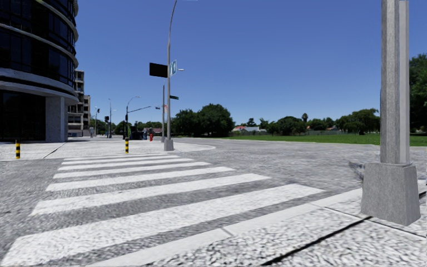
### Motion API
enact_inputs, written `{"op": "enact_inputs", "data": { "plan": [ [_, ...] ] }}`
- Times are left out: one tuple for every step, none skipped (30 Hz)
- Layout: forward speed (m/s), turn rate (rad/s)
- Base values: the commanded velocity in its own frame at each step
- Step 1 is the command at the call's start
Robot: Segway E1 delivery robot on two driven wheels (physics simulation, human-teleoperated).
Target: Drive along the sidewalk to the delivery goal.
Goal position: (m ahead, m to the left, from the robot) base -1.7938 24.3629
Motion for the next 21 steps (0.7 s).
{"op": "enact_inputs", "data": {
  "plan": [
    [2.00, 0.55],
    [2.00, 0.55],
    [2.00, 0.55],
    [2.00, 0.55],
    [2.00, 0.55],
    [2.00, 0.55],
    [1.98, 0.55],
    [1.91, 0.55],
    [1.83, 0.55],
    [1.83, 0.55],
    [1.68, 0.55],
    [1.64, 0.55],
    [1.60, 0.55],
    [1.60, 0.55],
    [1.59, 0.55],
    [1.59, 0.55],
    [1.58, 0.55],
    [1.58, 0.55],
    [1.58, 0.55],
    [1.57, 0.55],
    [1.57, 0.55]
  ]
}}
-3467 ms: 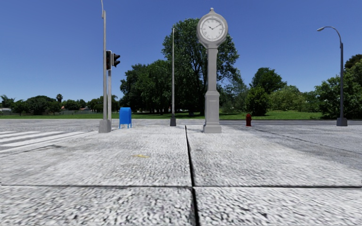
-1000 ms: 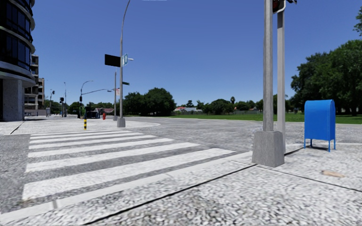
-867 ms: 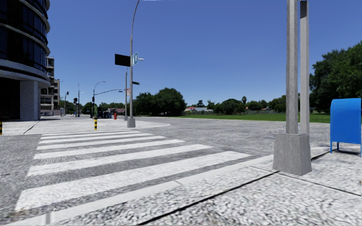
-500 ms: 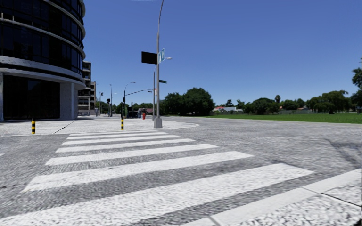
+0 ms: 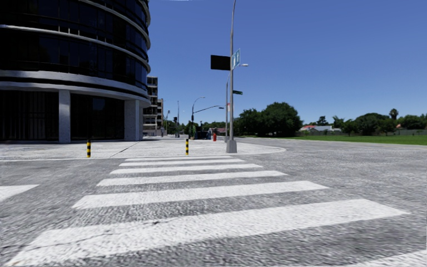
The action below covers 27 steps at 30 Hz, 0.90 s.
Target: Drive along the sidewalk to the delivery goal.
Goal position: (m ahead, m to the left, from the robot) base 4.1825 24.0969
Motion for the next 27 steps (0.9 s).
{"op": "enact_inputs", "data": {
  "plan": [
    [1.56, 0.55],
    [1.56, 0.55],
    [1.56, 0.55],
    [1.56, 0.55],
    [1.56, 0.55],
    [1.56, 0.55],
    [1.56, 0.55],
    [1.56, 0.55],
    [1.56, 0.55],
    [1.56, 0.55],
    [1.56, 0.55],
    [1.56, 0.51],
    [1.56, 0.51],
    [1.56, 0.50],
    [1.56, 0.49],
    [1.56, 0.49],
    [1.56, 0.49],
    [1.56, 0.49],
    [1.56, 0.48],
    [1.56, 0.47],
    [1.56, 0.46],
    [1.56, 0.46],
    [1.56, 0.46],
    [1.56, 0.45],
    [1.56, 0.37],
    [1.56, 0.00],
    [1.56, 0.00]
  ]
}}
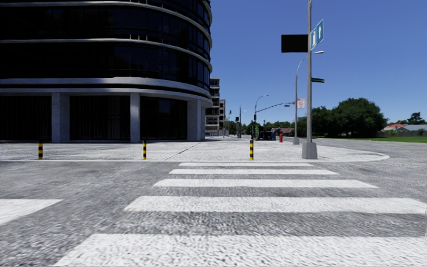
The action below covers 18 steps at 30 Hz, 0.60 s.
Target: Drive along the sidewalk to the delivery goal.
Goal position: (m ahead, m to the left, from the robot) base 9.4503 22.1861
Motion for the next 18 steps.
{"op": "enact_inputs", "data": {
  "plan": [
    [1.56, 0.00],
    [1.56, 0.00],
    [1.56, 0.00],
    [1.56, 0.00],
    [1.56, 0.00],
    [1.56, 0.00],
    [1.56, 0.00],
    [1.56, 0.00],
    [1.56, 0.00],
    [1.56, 0.00],
    [1.56, -0.06],
    [1.56, -0.13],
    [1.56, -0.15],
    [1.56, -0.22],
    [1.56, -0.27],
    [1.56, -0.27],
    [1.56, -0.29],
    [1.56, -0.30]
  ]
}}
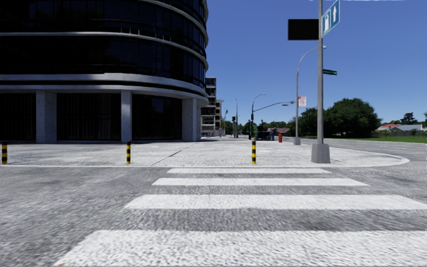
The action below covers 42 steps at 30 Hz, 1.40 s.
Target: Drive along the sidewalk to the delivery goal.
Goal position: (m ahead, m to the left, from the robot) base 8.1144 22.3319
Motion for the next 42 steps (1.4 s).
{"op": "enact_inputs", "data": {
  "plan": [
    [1.56, -0.30],
    [1.56, -0.30],
    [1.56, -0.30],
    [1.56, -0.30],
    [1.56, -0.04],
    [1.56, 0.00],
    [1.56, 0.00],
    [1.58, 0.00],
    [2.00, 0.00],
    [2.00, 0.00],
    [2.00, 0.00],
    [2.00, 0.00],
    [2.00, 0.00],
    [2.00, 0.00],
    [2.00, 0.00],
    [2.00, 0.00],
    [2.00, 0.00],
    [2.00, 0.00],
    [2.00, 0.00],
    [2.00, 0.00],
    [2.00, 0.00],
    [2.00, 0.00],
    [2.00, 0.00],
    [2.00, 0.00],
    [2.00, 0.00],
    [2.00, 0.00],
    [2.00, 0.00],
    [2.00, 0.00],
    [2.00, 0.00],
    [2.00, 0.00],
    [2.00, 0.00],
    [2.00, 0.00],
    [2.00, 0.00],
    [2.00, 0.00],
    [2.00, 0.00],
    [2.00, 0.00],
    [2.00, 0.00],
    [2.00, 0.00],
    [2.00, 0.00],
    [2.00, 0.00],
    [2.00, 0.00],
    [2.00, 0.00]
  ]
}}
